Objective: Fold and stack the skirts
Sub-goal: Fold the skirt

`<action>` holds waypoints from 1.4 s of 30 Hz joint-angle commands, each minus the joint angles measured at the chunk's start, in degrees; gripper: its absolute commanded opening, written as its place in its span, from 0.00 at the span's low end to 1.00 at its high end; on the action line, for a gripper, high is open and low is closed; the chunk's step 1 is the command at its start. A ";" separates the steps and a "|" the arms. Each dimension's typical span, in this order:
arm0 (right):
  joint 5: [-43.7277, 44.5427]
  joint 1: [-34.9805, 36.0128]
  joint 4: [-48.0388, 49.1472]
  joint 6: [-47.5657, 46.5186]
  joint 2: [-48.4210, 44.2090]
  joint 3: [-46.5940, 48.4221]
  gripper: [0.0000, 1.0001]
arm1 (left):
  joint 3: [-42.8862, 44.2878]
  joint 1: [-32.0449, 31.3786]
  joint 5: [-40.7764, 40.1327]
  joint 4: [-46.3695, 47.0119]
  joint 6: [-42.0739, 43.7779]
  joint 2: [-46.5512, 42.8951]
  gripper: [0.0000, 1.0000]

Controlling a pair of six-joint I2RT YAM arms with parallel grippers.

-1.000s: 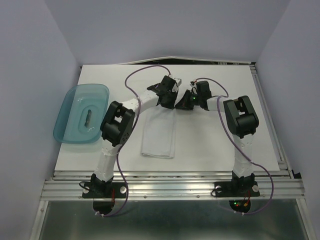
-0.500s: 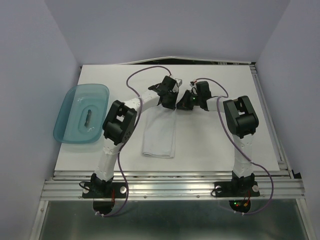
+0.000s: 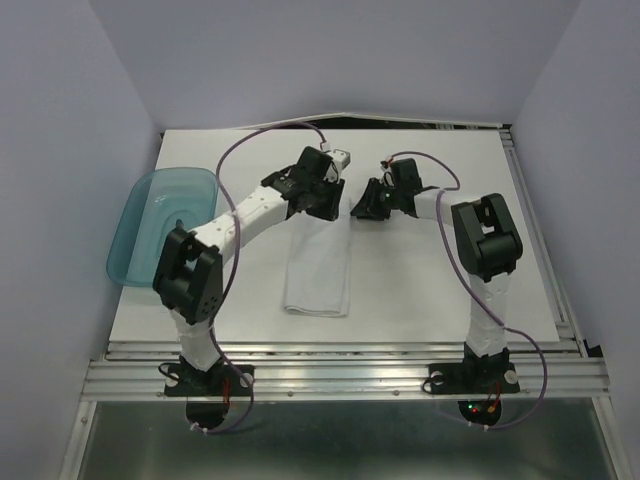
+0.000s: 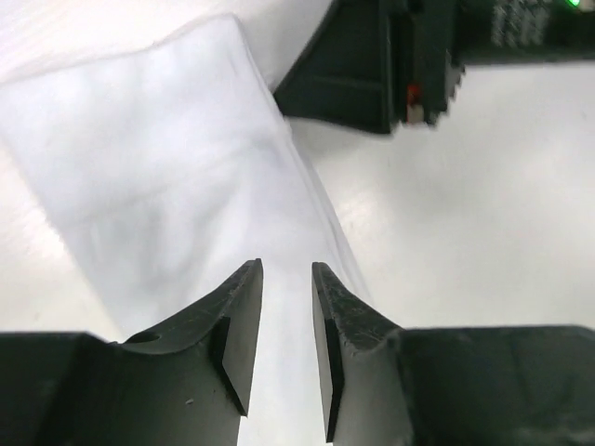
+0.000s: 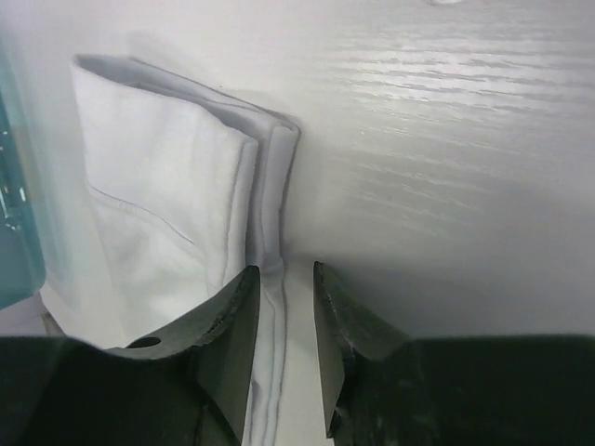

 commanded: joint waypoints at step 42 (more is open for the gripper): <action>-9.32 5.18 1.05 5.11 -19.47 -26.18 0.30 | -25.47 -25.58 -13.68 -2.43 -3.77 -11.52 0.27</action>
